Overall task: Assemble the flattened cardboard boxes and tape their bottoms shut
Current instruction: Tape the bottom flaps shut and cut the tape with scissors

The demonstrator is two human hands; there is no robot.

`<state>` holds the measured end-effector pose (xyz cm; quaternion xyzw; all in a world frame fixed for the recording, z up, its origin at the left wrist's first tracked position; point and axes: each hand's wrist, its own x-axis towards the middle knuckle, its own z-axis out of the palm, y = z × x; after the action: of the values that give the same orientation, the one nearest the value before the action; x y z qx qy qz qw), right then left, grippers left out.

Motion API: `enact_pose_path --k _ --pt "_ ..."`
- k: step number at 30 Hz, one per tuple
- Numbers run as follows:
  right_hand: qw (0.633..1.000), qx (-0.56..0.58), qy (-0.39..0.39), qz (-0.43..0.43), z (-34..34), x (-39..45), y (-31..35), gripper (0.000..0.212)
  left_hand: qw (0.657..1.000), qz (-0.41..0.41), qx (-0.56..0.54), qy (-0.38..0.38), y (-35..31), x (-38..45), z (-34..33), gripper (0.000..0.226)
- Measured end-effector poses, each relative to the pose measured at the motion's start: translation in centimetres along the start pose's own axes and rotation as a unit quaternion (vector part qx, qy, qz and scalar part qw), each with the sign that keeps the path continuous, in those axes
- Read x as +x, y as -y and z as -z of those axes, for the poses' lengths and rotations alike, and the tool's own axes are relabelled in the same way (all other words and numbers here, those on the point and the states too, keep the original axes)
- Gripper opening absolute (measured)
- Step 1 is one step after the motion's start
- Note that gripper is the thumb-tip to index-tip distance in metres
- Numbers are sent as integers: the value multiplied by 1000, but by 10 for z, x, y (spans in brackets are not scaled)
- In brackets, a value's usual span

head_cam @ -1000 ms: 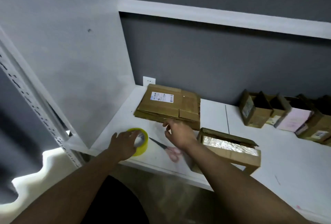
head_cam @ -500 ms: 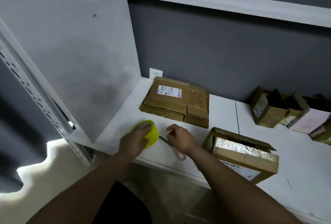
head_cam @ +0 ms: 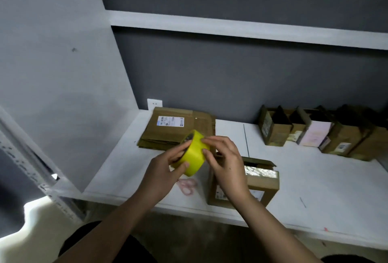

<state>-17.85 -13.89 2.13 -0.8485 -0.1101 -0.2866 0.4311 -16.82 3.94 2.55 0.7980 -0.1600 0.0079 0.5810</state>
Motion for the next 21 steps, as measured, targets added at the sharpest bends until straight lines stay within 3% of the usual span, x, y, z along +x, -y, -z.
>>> enact_pose_path --k 4,7,13,21 --pt "998 28 -38 -38 35 7 -1 9 999 -24 6 24 -17 6 -24 57" --pt "990 82 16 -116 62 20 -4 16 997 -51 37 38 -30 10 -34 58" --pt "980 86 107 -143 102 24 -15 18 991 -72 67 95 -46 15 -48 56" --pt "988 -145 33 -27 112 9 -15 6 987 -78 49 129 -60 28 -64 50"
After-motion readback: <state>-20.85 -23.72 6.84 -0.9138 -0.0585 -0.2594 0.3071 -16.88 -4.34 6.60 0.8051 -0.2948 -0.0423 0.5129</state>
